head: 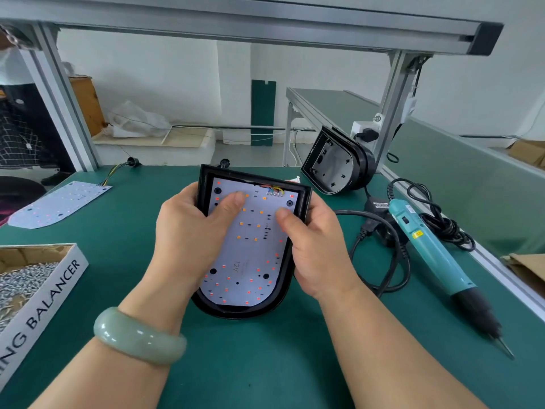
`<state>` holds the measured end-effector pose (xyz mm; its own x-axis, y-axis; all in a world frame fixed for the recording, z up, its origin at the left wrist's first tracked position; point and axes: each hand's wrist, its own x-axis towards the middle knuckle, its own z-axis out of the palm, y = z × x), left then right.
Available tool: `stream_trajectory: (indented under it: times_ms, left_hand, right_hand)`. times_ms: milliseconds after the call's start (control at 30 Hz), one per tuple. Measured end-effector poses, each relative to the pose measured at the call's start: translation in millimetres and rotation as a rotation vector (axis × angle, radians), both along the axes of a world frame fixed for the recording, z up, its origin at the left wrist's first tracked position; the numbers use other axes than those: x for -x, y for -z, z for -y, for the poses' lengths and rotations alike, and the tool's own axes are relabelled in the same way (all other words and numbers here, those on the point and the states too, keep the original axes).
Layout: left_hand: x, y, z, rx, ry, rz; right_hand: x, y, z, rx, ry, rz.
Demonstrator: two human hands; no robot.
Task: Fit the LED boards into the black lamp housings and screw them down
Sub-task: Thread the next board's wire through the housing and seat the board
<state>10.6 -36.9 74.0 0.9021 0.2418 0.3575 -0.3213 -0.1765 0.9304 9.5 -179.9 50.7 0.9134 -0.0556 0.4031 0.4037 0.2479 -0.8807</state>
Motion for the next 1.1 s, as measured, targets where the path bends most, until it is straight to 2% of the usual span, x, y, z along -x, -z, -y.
stream_trajectory:
  times_ms: [167,333,500,567,633,667,700,733,800,867,967,1033,1100]
  left_hand:
    - [3.9,1.0,0.2,-0.013,0.086,-0.027]
    - [2.1,-1.8,1.1,-0.057,-0.004,0.044]
    - [1.0,0.1,2.2,-0.101,-0.029,0.019]
    - [2.9,-0.1,3.4,-0.185,-0.101,0.042]
    - [8.9,-0.7,4.3,-0.376,-0.291,0.245]
    - [14.6,-0.1,6.7,-0.471,-0.313,0.356]
    - [21.2,3.8,11.6,-0.542,-0.270,0.419]
    - [28.3,7.2,18.6,-0.574,-0.157,0.403]
    - [37.8,9.3,33.2,-0.516,0.111,0.247]
    - [36.7,9.2,37.4,-0.295,0.206,0.187]
    - [25.0,6.5,22.7,0.103,0.042,0.154]
    - [16.6,8.1,9.2,0.152,-0.048,0.078]
    - [12.2,10.6,-3.2,0.081,-0.069,0.048]
  right_hand:
    - [-2.6,-0.1,1.9,0.040,0.124,0.010]
    - [-3.4,0.2,3.7,0.136,0.170,0.064]
    - [-2.8,4.3,0.0,0.045,0.152,0.017]
    - [-2.1,4.0,-1.5,0.024,0.203,-0.010]
    - [-3.8,4.0,0.6,0.000,0.338,-0.030]
    - [-4.0,2.7,2.2,-0.025,0.402,-0.039]
    - [-2.7,-0.2,2.1,-0.053,0.438,-0.037]
    - [-1.0,-2.2,0.7,-0.063,0.437,-0.023]
    - [3.6,-5.3,-5.0,0.006,0.317,0.019]
    - [11.2,-8.6,-8.9,0.178,0.144,0.102]
    - [14.2,-7.6,-9.0,0.499,0.024,0.377]
    - [15.6,-7.6,-10.7,0.519,0.015,0.409]
    - [13.7,-6.9,-9.9,0.452,0.201,0.386]
